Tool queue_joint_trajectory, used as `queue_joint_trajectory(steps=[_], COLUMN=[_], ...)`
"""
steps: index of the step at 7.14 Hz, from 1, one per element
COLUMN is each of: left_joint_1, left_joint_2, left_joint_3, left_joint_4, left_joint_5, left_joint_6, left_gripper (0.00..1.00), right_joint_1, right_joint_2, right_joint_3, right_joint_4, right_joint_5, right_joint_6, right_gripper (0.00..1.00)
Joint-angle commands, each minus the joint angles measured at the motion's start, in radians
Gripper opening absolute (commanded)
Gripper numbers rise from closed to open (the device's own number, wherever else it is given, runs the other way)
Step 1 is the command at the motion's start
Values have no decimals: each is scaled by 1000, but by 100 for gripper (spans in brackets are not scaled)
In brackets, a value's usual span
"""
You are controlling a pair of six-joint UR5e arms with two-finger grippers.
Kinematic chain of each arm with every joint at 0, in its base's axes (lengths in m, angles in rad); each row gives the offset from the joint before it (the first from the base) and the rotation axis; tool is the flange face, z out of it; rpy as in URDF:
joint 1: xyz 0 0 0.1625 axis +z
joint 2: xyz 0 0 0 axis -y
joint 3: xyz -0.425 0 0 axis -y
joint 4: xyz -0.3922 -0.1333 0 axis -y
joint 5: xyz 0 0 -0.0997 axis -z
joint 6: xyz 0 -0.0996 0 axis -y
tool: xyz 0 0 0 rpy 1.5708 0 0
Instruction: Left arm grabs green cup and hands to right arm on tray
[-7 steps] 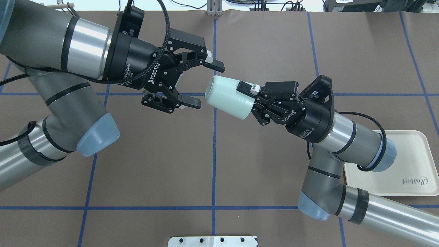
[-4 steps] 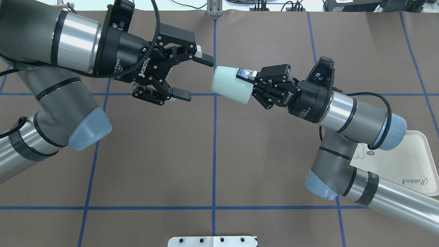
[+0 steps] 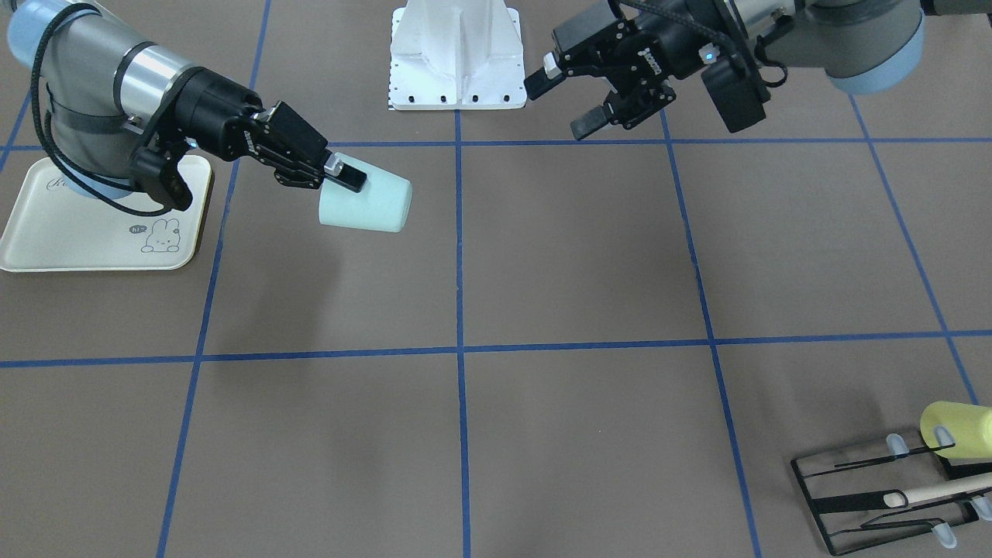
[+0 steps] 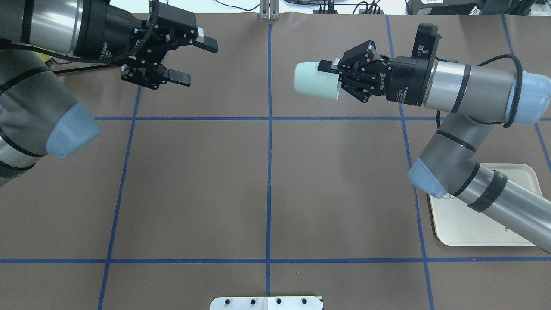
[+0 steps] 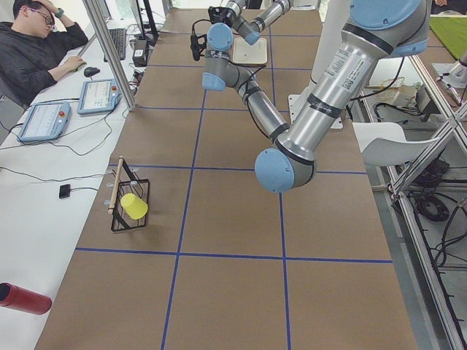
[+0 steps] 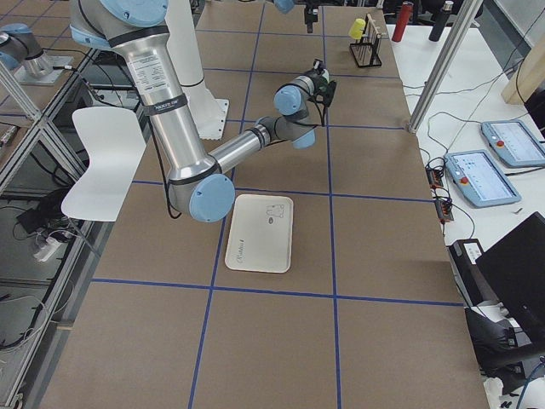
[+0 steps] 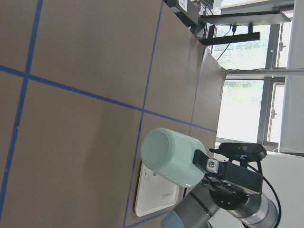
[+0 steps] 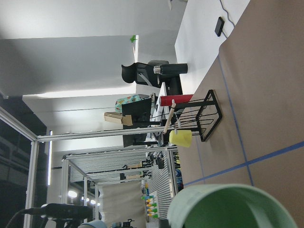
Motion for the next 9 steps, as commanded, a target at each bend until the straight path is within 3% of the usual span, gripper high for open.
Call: queue_joint_trajectory(steps=[1, 3, 5, 6, 9], left_joint_1=[-83, -145, -240, -272, -427], left_joint_2=[43, 106, 192, 258, 408], left_joint_3=[-38, -110, -118, -118, -101], left_joint_4=[176, 370, 484, 532, 708], left_joint_5=[2, 16, 28, 79, 87], left_joint_6=[265, 578, 918, 1105, 1627], left_gripper=[100, 100, 99, 99, 99], right_joint_1=[109, 175, 223, 260, 331], right_joint_2=[9, 8, -3, -7, -46], right_joint_3=[19, 102, 147, 157, 168], right_joint_4=[-209, -497, -738, -838, -1072], right_joint_5=[182, 289, 317, 346, 379], right_joint_6=[-94, -237, -400, -487, -829], right_gripper=[0, 0, 0, 0, 0])
